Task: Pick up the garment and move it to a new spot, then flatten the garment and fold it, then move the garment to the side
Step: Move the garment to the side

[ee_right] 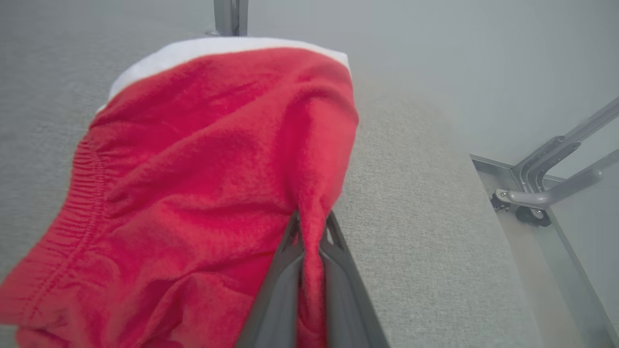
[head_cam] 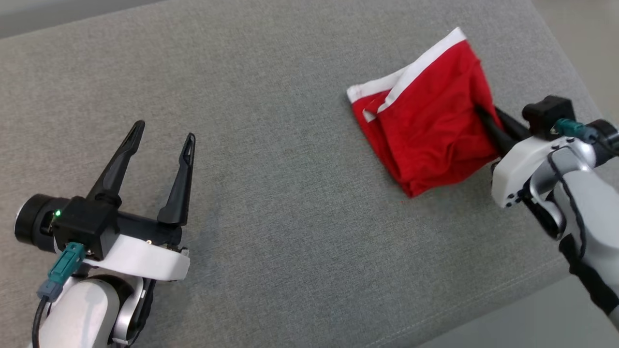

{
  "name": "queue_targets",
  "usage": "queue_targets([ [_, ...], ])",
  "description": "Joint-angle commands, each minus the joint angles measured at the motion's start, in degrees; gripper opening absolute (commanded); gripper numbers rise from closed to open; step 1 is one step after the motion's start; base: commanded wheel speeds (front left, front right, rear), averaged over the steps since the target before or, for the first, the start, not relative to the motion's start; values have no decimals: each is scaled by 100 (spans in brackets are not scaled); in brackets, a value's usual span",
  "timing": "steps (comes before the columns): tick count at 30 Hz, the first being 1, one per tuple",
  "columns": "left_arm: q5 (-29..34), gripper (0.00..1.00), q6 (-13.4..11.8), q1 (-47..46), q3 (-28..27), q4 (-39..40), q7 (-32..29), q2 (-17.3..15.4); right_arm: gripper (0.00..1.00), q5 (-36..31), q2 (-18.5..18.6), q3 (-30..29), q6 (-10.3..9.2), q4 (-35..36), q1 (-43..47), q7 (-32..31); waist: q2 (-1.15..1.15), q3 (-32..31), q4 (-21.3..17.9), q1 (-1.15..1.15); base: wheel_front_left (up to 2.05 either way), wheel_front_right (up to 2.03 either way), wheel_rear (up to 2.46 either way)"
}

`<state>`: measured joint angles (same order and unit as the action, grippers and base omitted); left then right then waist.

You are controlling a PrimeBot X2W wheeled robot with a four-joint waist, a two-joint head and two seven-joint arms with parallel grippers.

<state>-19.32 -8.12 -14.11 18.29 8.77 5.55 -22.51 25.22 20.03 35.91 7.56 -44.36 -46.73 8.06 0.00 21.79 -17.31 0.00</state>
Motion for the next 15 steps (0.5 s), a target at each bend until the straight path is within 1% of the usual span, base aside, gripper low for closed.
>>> queue_targets([
  [1,63,100,24,-150,-3,98,-47,-66,0,20,69,26,-14,-135,-181,106,0,306,-207,0,0,0,0],
  [6,181,100,33,-324,40,471,-283,-218,0,2,393,-29,-14,-760,-703,334,0,635,-304,0,0,0,0],
  [9,240,100,57,-410,65,675,-379,-305,0,-2,608,-164,-14,-1091,-979,469,0,797,-295,0,0,0,0],
  [10,240,100,57,-410,65,675,-379,-305,0,-2,608,-164,-14,-1091,-979,469,0,797,-295,0,0,0,0],
  [15,305,100,107,-544,94,916,-493,-393,0,71,686,-441,-14,-1562,-1332,605,0,1051,-223,0,0,0,0],
])
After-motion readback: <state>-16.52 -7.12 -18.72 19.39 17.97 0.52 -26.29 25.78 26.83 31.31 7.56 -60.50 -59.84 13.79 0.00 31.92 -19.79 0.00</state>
